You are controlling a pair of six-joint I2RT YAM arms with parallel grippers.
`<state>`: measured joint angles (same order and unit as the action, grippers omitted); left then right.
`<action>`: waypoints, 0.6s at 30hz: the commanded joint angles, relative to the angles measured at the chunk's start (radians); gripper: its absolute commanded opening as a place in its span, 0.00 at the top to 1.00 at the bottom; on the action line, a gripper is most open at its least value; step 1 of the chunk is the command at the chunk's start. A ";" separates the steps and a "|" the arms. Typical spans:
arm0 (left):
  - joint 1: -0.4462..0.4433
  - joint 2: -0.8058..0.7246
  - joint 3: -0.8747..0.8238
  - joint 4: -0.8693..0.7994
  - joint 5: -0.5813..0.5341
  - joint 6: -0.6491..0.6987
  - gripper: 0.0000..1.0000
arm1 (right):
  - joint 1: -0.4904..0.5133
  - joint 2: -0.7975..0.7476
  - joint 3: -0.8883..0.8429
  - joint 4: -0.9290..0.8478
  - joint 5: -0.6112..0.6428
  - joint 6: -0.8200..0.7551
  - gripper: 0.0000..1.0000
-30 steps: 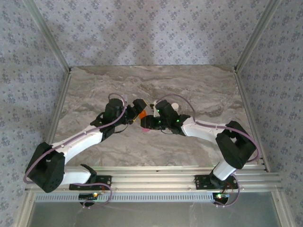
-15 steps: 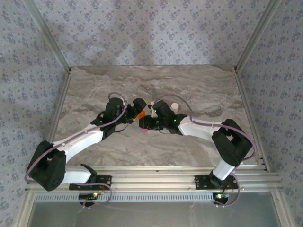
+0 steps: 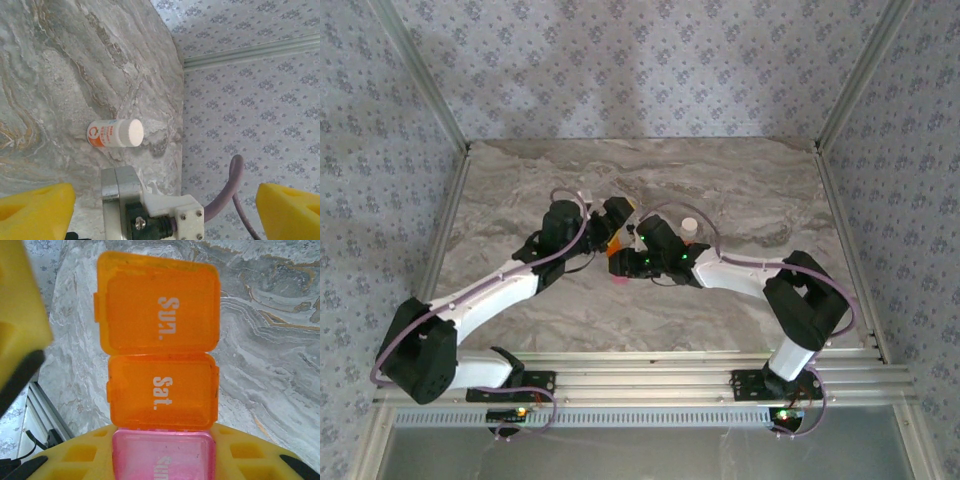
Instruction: Sort the pills into containers
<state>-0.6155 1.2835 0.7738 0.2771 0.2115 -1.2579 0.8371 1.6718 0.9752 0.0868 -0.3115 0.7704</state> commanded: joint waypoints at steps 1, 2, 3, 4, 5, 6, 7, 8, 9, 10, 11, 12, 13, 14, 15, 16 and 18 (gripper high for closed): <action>0.008 -0.070 -0.005 -0.066 -0.074 0.009 0.06 | -0.010 -0.018 -0.013 -0.005 -0.001 -0.016 0.94; 0.016 -0.087 -0.021 -0.079 -0.091 0.008 0.06 | -0.012 -0.024 -0.020 -0.013 0.000 -0.023 0.94; 0.026 -0.107 -0.040 -0.093 -0.105 0.009 0.05 | -0.016 -0.032 -0.028 -0.029 0.002 -0.036 0.94; 0.038 -0.124 -0.056 -0.108 -0.113 0.009 0.05 | -0.019 -0.038 -0.037 -0.045 0.003 -0.051 0.94; 0.052 -0.142 -0.073 -0.121 -0.114 0.013 0.05 | -0.023 -0.044 -0.045 -0.063 0.002 -0.069 0.93; 0.066 -0.156 -0.087 -0.131 -0.115 0.019 0.04 | -0.029 -0.046 -0.050 -0.081 0.000 -0.087 0.93; 0.077 -0.173 -0.100 -0.147 -0.115 0.028 0.05 | -0.034 -0.046 -0.050 -0.106 -0.002 -0.111 0.92; 0.091 -0.187 -0.109 -0.161 -0.114 0.039 0.04 | -0.038 -0.046 -0.053 -0.129 -0.002 -0.131 0.91; 0.105 -0.201 -0.119 -0.181 -0.110 0.060 0.04 | -0.042 -0.042 -0.050 -0.158 -0.001 -0.168 0.90; 0.119 -0.216 -0.121 -0.211 -0.105 0.079 0.04 | -0.047 -0.035 -0.045 -0.186 0.000 -0.199 0.89; 0.131 -0.225 -0.125 -0.230 -0.097 0.099 0.04 | -0.051 -0.027 -0.039 -0.211 0.001 -0.223 0.89; 0.148 -0.233 -0.126 -0.256 -0.084 0.125 0.03 | -0.055 -0.018 -0.030 -0.235 0.004 -0.250 0.88; 0.168 -0.241 -0.124 -0.287 -0.077 0.154 0.03 | -0.056 -0.009 -0.019 -0.260 0.013 -0.275 0.87; 0.186 -0.248 -0.122 -0.312 -0.070 0.178 0.03 | -0.057 -0.001 -0.009 -0.279 0.017 -0.295 0.87; 0.204 -0.256 -0.123 -0.335 -0.071 0.203 0.03 | -0.057 0.007 0.003 -0.296 0.026 -0.314 0.86; 0.217 -0.267 -0.128 -0.350 -0.078 0.209 0.02 | -0.057 0.020 0.013 -0.310 0.032 -0.328 0.86; 0.227 -0.284 -0.154 -0.331 -0.081 0.203 0.02 | -0.057 0.038 0.029 -0.326 0.037 -0.346 0.86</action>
<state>-0.4023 1.0348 0.6407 -0.0025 0.1299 -1.1122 0.7811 1.6787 0.9600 -0.1612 -0.2977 0.5117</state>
